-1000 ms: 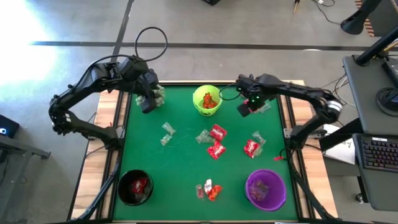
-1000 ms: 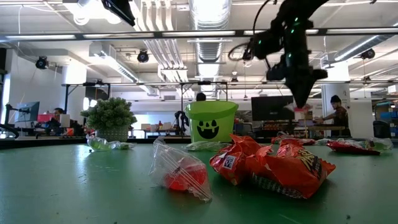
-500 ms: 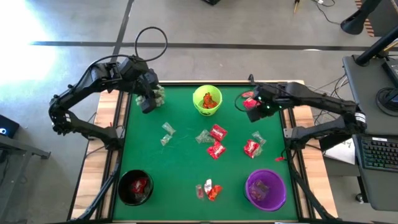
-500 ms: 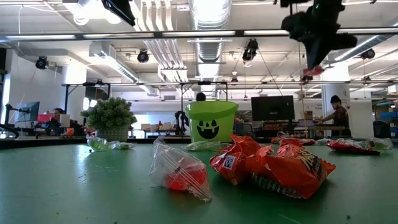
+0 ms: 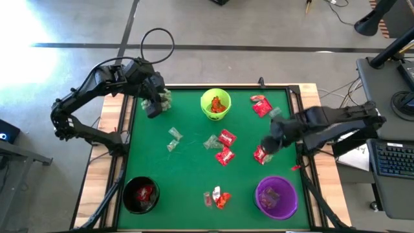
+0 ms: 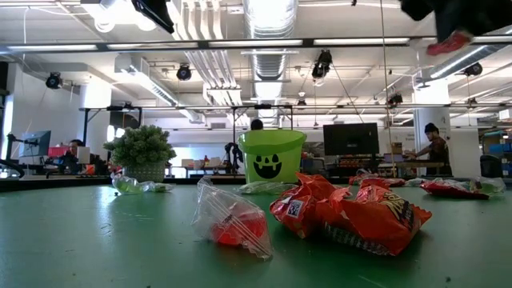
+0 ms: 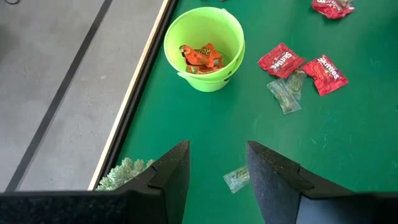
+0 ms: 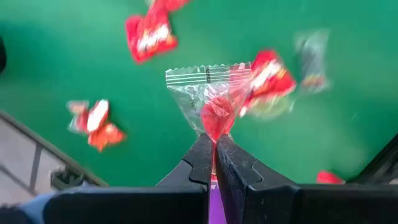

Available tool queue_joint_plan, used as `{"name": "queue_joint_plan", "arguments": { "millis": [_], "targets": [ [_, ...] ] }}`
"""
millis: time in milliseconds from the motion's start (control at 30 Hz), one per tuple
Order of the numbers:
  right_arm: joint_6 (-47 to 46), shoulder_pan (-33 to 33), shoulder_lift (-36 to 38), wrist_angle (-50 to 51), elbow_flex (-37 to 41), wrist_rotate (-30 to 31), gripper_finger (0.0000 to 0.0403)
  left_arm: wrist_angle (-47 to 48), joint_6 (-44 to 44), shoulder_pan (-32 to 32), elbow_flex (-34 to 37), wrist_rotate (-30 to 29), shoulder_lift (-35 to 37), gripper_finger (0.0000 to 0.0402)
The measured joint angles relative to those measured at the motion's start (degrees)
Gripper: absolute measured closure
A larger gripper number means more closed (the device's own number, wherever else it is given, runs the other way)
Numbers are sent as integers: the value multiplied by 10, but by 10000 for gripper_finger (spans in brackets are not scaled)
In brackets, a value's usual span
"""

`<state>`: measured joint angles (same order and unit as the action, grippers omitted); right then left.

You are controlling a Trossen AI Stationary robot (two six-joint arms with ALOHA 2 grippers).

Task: Organize candy in baskets
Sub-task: Put the red candy into the violet bucket

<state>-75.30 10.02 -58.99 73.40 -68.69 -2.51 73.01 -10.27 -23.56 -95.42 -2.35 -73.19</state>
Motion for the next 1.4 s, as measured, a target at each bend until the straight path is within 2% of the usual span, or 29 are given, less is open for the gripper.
{"name": "queue_joint_plan", "arguments": {
  "millis": [300, 633, 767, 1000, 1233, 1400],
  "targets": [
    [-143, 189, -23, -82, 0, 5, 394, 0, -1, 0, 0, 0, 0, 260],
    [-222, 305, -53, -153, -1, 10, 394, -1, -12, 0, 0, 0, 0, 260],
    [-256, 331, -60, -155, 0, 3, 394, 1, -11, 0, 0, 0, 0, 260],
    [-266, 344, -72, -178, -2, -67, 394, 3, -12, 0, 0, 0, 0, 260],
    [-190, 343, -92, -180, -2, -65, 389, 3, -6, 0, 0, 0, 0, 260],
    [-142, 343, -117, -180, -2, -65, 359, 4, 5, 0, 0, 0, 0, 260]
  ]
}}
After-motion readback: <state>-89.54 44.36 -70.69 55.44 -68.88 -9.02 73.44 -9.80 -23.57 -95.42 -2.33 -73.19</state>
